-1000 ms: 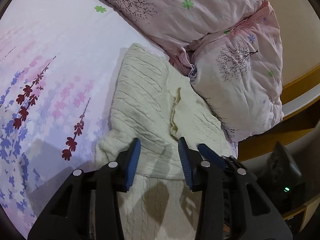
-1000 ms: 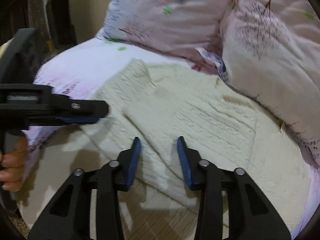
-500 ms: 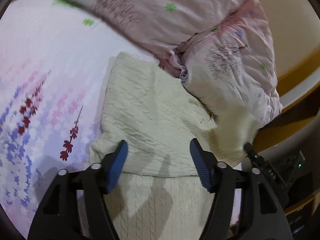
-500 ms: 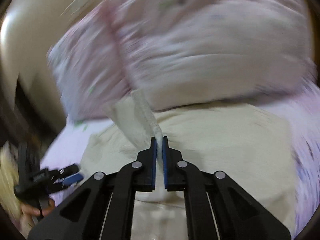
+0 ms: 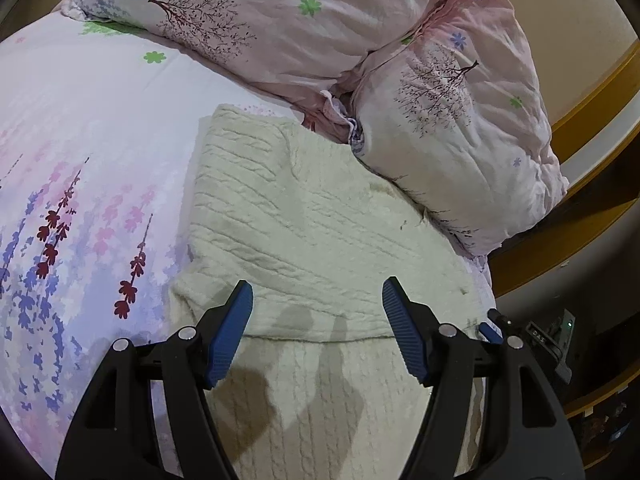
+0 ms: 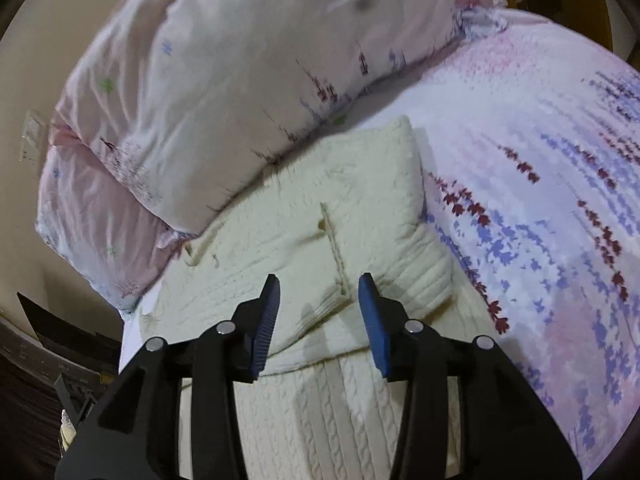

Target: Fold small clothes

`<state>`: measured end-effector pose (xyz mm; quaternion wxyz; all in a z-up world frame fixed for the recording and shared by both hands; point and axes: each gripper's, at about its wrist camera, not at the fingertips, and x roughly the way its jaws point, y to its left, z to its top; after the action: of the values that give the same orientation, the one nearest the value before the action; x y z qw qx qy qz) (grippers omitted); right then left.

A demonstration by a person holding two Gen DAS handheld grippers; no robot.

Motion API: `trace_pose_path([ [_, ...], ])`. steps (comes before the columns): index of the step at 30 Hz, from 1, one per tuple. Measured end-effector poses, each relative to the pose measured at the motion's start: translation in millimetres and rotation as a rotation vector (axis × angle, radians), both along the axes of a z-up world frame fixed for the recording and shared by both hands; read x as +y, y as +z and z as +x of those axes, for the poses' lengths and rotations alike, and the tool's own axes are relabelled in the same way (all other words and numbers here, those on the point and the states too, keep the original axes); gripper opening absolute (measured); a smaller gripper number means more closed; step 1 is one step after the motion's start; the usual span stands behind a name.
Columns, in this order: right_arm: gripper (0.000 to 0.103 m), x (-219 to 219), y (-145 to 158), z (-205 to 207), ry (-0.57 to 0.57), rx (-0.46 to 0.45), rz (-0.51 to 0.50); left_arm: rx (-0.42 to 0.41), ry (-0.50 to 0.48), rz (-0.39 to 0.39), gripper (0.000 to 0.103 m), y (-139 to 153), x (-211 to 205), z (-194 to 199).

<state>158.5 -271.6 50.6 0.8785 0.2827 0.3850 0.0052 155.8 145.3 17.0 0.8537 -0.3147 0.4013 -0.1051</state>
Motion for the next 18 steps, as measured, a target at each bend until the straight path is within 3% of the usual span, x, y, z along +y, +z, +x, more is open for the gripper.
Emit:
trace_pose_path([
  [4,0.034,9,-17,17,0.025,0.056,-0.029,0.017,-0.003,0.007,0.067,-4,-1,2],
  [6,0.024,12,-19,21,0.025,0.062,-0.047,0.019,-0.005,0.01,0.068,-5,-1,2],
  [7,0.011,14,-19,24,0.033,0.059,-0.058,0.019,-0.006,0.013,0.069,-6,-2,2],
  [8,0.006,15,-18,24,0.049,0.054,-0.057,0.019,-0.006,0.015,0.069,-6,-2,3],
  [13,0.005,19,15,1,0.004,-0.117,-0.143,0.018,-0.014,0.018,0.07,-6,-3,5],
  [18,0.005,13,8,-8,-0.049,-0.082,-0.192,0.02,-0.029,0.031,0.07,-7,-6,5],
])
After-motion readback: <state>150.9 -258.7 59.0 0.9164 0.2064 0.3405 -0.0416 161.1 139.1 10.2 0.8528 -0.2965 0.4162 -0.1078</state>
